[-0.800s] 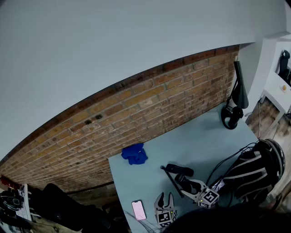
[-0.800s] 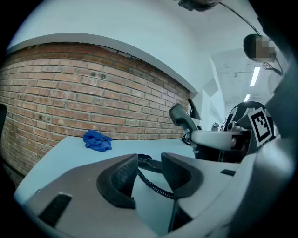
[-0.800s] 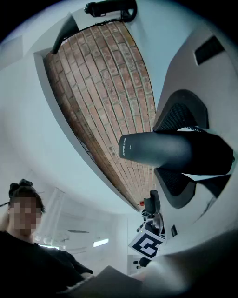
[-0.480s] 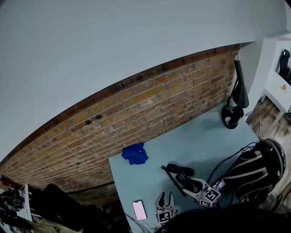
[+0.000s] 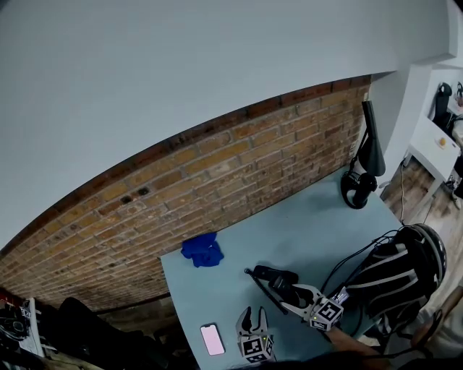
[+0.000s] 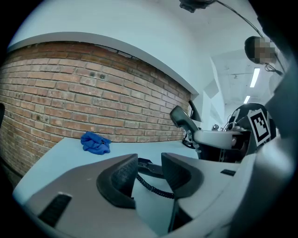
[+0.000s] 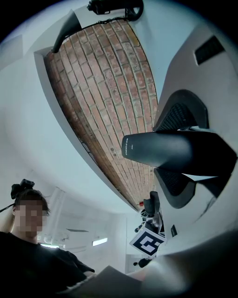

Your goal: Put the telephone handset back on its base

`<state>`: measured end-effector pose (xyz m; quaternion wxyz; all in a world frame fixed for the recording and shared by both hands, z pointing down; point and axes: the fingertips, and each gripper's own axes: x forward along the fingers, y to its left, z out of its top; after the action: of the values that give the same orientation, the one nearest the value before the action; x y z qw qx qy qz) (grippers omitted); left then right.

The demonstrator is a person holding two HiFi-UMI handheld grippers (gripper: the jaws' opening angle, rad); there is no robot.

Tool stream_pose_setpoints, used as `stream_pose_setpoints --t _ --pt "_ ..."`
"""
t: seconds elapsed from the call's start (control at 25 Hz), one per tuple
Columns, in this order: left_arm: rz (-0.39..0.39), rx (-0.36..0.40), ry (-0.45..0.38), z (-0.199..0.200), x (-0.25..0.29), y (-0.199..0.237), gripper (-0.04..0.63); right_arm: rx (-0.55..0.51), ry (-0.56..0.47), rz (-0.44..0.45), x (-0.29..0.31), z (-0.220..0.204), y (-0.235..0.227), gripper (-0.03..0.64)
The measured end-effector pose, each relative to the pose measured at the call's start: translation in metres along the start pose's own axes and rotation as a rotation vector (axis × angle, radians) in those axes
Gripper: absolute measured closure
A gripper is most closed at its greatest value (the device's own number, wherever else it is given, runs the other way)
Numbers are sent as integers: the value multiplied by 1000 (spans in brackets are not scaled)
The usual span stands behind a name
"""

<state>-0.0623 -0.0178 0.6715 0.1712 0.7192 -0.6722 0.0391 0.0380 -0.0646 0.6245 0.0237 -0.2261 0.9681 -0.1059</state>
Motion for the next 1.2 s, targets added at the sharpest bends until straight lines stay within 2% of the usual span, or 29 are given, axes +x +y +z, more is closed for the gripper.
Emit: stream_pose_setpoints --t 0.36,0.84,1.2 --pt "8 -39 -14 4 6 -6 410 -38 50 44 -1 22 -13 368" --pt "23 -63 -10 2 5 5 410 -111 191 136 23 17 -26 368" --pt "42 -37 -39 21 23 19 410 -131 135 116 37 21 -13 368"
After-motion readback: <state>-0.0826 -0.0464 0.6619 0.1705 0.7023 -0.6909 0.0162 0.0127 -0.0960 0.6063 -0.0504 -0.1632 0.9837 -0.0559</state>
